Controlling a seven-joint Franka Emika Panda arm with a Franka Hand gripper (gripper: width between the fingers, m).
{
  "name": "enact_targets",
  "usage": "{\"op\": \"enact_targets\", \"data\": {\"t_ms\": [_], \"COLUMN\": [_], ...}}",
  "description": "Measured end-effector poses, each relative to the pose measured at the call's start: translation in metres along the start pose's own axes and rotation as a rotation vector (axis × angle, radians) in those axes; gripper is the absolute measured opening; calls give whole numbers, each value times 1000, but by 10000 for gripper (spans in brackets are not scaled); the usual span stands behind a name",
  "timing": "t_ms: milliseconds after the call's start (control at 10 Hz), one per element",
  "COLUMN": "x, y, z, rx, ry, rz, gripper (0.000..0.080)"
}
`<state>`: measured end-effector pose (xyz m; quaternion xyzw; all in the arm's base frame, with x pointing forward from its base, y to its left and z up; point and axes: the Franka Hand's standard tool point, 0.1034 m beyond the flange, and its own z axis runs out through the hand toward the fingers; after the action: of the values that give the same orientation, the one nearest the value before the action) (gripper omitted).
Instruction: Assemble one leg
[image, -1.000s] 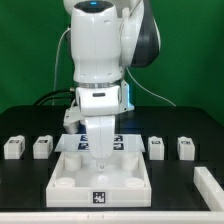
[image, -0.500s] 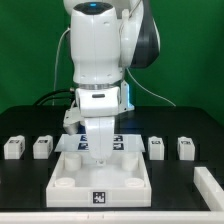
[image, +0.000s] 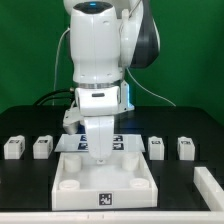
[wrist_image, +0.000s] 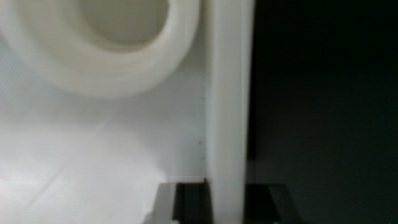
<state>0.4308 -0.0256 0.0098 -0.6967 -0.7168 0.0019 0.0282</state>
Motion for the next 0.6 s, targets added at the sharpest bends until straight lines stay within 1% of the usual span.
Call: {"op": "enact_targets", "data": {"t_ms": [500, 600], "x": [0, 7], "y": [0, 6], "z": [0, -1], "rx": [-2, -4], "ry": [0, 2], "rz": [1, 38], "gripper": [60, 60]}}
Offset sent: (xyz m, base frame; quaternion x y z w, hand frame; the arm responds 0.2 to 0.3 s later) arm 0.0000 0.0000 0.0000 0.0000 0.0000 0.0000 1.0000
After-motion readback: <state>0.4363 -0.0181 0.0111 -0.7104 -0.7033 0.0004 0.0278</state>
